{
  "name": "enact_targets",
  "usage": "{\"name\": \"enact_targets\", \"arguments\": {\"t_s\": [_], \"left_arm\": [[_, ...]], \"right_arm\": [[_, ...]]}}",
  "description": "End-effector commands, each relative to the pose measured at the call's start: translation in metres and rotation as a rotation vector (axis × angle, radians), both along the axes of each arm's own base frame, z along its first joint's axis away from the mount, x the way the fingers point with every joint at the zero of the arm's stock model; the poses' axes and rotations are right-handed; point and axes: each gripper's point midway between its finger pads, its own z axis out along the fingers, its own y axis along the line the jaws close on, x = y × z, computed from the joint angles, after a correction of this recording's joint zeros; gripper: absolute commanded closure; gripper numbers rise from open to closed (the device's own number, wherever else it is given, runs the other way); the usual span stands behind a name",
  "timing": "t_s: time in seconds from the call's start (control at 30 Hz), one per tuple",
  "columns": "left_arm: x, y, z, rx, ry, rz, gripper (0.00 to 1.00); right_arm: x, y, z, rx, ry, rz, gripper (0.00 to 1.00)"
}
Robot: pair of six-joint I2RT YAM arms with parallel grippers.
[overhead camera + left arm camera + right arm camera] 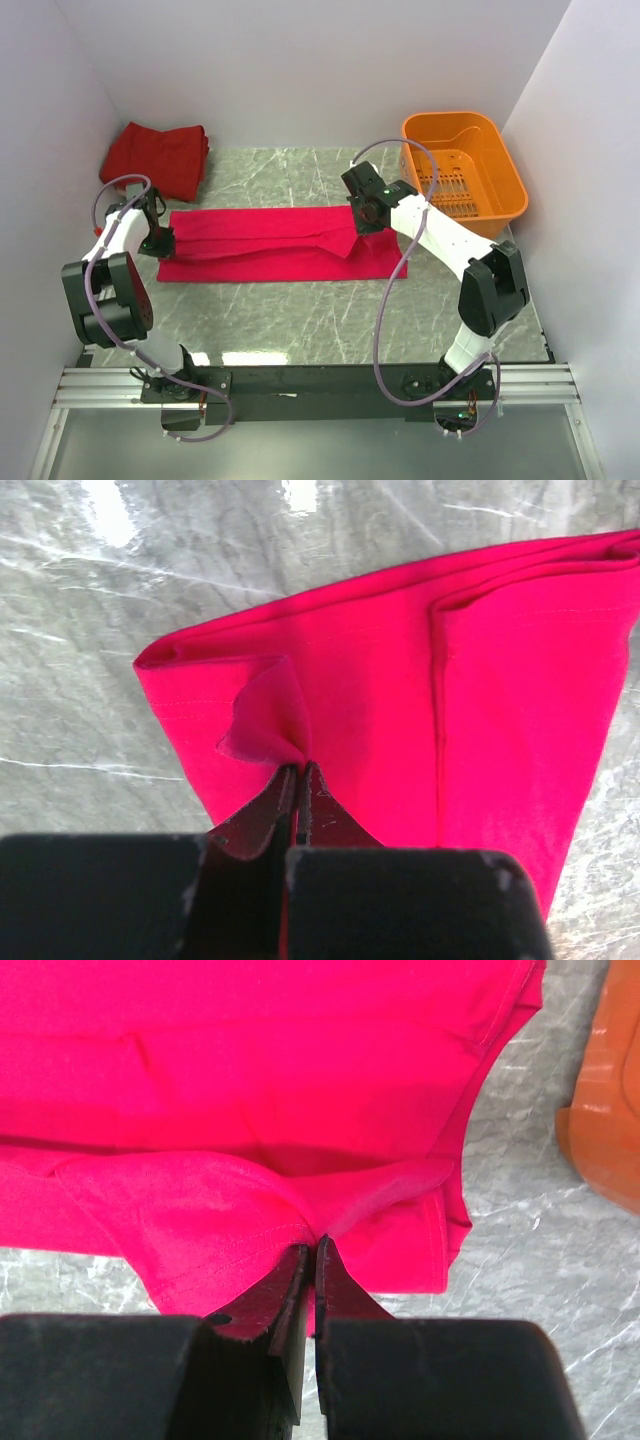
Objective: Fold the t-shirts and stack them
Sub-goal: Fold the tshirt
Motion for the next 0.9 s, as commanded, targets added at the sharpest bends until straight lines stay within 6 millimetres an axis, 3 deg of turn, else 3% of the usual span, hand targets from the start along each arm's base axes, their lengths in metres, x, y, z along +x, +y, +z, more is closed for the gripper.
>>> {"name": "enact_targets", "arguments": {"t_s": [0.0,0.13,0.23,0.33,0.37,0.43,0.47,0.5,0.53,0.57,0.67,0.73,0.77,0.8,0.83,0.87], "left_arm": [[0.019,0.006,0.013,0.049,-0.044,-0.027,0.99],[0.025,0.006,0.006,0.077,-0.013,-0.025,0.96],[0.028,0.010,0.002,0.089,0.010,-0.007,0.87],[0.037,0.016,0.005,0.114,0.001,0.001,0.62],[0.045,0.020,0.011,0.126,-0.021,0.006,0.39],[0.053,0.025,0.014,0.146,-0.029,0.015,0.23],[0.059,0.027,0.024,0.152,-0.038,0.020,0.12],[0.062,0.031,0.026,0.167,-0.028,0.025,0.09],[0.065,0.032,0.032,0.176,-0.034,0.024,0.02],[0.073,0.035,0.043,0.184,-0.059,0.020,0.01],[0.077,0.028,0.058,0.187,-0.092,-0.030,0.00],[0.078,0.023,0.067,0.194,-0.128,-0.056,0.00],[0.074,0.019,0.062,0.188,-0.121,-0.071,0.01],[0.073,0.015,0.062,0.189,-0.124,-0.095,0.01],[0.074,0.007,0.063,0.177,-0.141,-0.122,0.01],[0.071,0.002,0.059,0.174,-0.131,-0.137,0.01]], "right_arm": [[0.019,0.000,0.013,0.010,-0.044,-0.018,1.00],[0.029,0.003,0.009,0.019,-0.039,-0.018,1.00],[0.041,0.006,0.002,0.021,-0.030,-0.021,1.00],[0.063,0.013,-0.008,0.044,-0.027,-0.010,1.00],[0.070,0.016,-0.023,0.037,-0.004,-0.006,1.00],[0.097,0.014,-0.018,0.030,-0.060,-0.022,0.85],[0.104,0.014,-0.034,0.012,-0.032,-0.026,0.74],[0.120,0.018,-0.022,0.034,-0.069,-0.039,0.58],[0.129,0.015,-0.021,0.030,-0.079,-0.059,0.53],[0.135,0.011,-0.027,0.022,-0.069,-0.076,0.50],[0.143,0.003,-0.008,0.009,-0.126,-0.116,0.45],[0.133,-0.002,-0.009,0.006,-0.122,-0.119,0.43],[0.125,-0.002,0.006,0.037,-0.141,-0.114,0.41],[0.112,-0.004,-0.008,0.039,-0.115,-0.105,0.37],[0.104,-0.004,-0.008,0.067,-0.109,-0.104,0.36],[0.095,0.002,0.008,0.132,-0.132,-0.079,0.35]]}}
